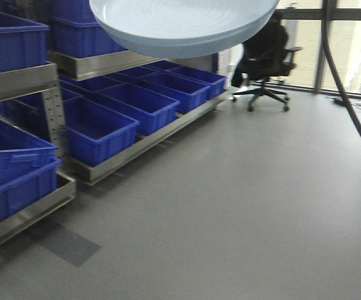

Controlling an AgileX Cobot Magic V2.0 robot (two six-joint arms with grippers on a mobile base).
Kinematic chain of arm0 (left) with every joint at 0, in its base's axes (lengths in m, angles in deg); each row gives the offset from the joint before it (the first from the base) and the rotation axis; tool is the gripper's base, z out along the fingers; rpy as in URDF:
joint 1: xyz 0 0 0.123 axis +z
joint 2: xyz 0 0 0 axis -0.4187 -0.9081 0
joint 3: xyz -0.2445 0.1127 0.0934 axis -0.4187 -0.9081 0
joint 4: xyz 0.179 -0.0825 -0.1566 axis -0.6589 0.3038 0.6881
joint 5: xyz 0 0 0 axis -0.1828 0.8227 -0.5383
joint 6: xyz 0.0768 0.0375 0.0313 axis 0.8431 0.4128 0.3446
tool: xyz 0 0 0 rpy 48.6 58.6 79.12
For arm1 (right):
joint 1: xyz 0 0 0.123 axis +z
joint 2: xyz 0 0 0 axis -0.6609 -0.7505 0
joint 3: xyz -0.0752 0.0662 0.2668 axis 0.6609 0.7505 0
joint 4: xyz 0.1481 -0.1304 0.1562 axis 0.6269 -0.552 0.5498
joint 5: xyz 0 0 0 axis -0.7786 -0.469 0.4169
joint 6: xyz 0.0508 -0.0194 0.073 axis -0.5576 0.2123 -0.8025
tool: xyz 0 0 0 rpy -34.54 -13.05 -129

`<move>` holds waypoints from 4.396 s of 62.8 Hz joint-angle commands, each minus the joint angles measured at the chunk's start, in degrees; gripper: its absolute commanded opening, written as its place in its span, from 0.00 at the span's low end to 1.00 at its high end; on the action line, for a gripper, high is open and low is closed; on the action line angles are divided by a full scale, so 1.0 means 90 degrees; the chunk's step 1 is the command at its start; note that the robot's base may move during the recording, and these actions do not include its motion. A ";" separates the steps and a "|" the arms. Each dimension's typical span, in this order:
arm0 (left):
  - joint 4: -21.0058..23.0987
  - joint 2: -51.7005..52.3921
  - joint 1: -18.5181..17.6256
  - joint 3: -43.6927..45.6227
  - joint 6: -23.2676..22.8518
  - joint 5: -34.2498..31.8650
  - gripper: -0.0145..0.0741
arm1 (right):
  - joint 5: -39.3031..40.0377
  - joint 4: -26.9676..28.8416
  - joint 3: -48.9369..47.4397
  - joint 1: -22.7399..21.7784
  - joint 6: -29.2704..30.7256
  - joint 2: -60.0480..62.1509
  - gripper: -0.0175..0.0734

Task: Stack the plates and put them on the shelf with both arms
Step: 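Hold the plates aloft while the base turns and approaches the blue bin shelf, then position the held plates above the blue bin on the shelf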

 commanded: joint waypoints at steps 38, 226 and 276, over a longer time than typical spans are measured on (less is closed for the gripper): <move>0.0055 0.0012 0.0002 0.0178 -0.0029 -0.0496 0.27 | 0.0578 0.0082 -0.0217 0.0004 0.0028 0.0248 0.23; 0.0055 0.0012 0.0002 0.0178 -0.0029 -0.0496 0.27 | 0.0578 0.0082 -0.0217 0.0004 0.0028 0.0248 0.23; 0.0055 0.0012 0.0002 0.0178 -0.0029 -0.0496 0.27 | 0.0578 0.0082 -0.0217 0.0004 0.0028 0.0248 0.23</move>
